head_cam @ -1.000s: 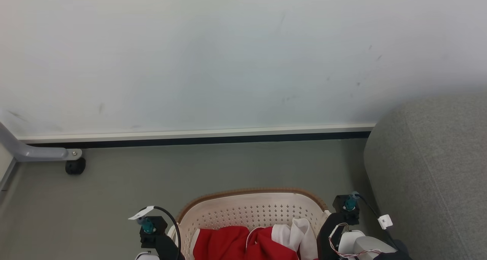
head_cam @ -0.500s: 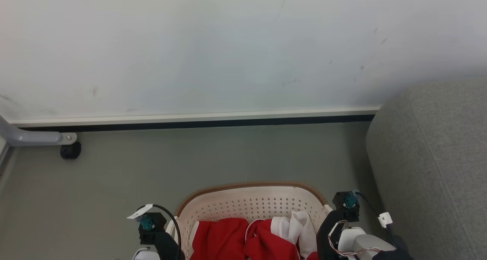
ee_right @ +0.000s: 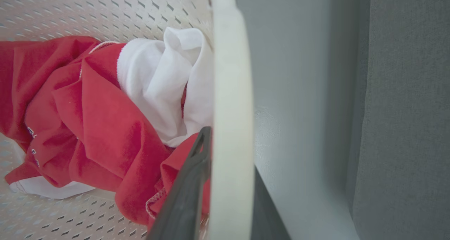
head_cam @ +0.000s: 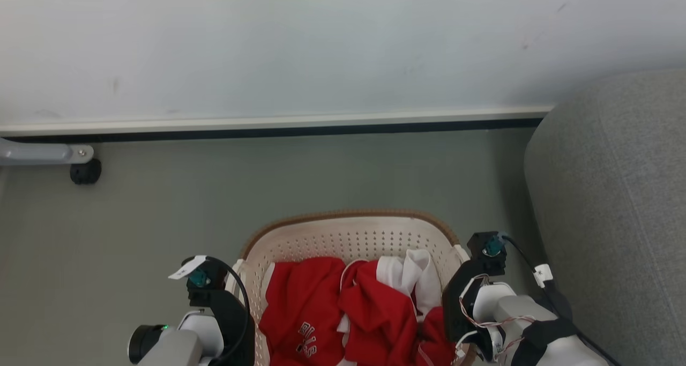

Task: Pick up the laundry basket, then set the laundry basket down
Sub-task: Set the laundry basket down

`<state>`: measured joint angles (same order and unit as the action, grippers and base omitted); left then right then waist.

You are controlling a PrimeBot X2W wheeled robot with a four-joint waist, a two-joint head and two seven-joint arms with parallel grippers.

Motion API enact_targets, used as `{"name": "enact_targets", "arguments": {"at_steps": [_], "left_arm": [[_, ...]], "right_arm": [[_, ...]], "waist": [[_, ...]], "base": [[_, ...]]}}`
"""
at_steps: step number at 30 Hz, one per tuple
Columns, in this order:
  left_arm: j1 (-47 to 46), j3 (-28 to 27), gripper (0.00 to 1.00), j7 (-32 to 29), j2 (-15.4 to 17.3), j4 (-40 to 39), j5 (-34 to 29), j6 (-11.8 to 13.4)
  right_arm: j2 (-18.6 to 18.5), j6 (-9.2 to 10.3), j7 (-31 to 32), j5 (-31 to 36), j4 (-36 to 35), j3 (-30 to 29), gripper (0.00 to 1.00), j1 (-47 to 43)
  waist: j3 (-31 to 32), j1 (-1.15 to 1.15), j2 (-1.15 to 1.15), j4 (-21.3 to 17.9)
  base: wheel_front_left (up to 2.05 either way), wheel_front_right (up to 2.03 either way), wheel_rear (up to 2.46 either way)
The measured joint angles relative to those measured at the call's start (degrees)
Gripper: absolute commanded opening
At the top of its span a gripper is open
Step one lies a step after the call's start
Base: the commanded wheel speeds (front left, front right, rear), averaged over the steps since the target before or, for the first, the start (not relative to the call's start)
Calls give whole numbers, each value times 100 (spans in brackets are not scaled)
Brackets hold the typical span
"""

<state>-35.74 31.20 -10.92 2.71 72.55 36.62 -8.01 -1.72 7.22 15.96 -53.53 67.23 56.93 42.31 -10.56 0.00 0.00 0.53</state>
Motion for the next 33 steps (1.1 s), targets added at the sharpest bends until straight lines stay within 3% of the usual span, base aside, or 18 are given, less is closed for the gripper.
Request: {"name": "enact_targets", "arguments": {"at_steps": [33], "left_arm": [[-980,10,0,806,170,-127,-99,1]], "right_arm": [[-36,0,-953,11,-11,8,0,956]], "waist": [[-1765,1,0,-78]], "base": [[0,0,0]]}}
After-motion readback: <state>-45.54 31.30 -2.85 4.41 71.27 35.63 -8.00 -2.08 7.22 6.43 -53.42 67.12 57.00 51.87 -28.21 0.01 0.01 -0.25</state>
